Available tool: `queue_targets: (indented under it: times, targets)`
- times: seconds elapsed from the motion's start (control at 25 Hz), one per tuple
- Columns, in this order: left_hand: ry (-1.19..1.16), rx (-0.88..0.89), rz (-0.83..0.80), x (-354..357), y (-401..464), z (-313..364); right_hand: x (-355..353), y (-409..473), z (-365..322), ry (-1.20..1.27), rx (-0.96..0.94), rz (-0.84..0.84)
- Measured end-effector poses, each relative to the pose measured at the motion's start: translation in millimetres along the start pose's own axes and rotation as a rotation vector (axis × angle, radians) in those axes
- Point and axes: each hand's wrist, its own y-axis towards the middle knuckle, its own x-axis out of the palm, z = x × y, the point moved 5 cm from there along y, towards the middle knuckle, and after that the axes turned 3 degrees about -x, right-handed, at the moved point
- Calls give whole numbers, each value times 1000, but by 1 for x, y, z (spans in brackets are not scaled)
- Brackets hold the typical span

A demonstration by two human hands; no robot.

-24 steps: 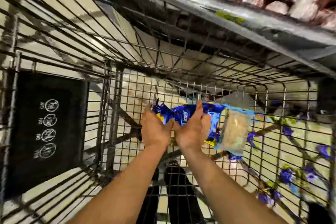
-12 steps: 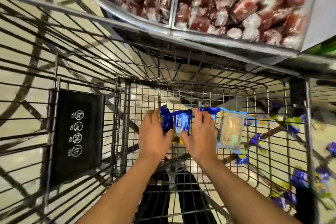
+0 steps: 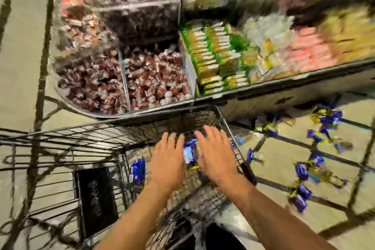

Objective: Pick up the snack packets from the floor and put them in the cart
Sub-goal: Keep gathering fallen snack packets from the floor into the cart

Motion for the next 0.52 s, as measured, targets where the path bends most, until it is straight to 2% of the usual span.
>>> queue_targets:
  times: [0.2,0.36,0.52]
  targets:
    - [65,237,57,-35,-4,124,-47,-85,108,47,283,110]
    - [87,399,59,-31,-33,252,-50,-184,206,102,465,146]
    - [69,432,71,-16,-73,376,-53,-277,296,118,541,190]
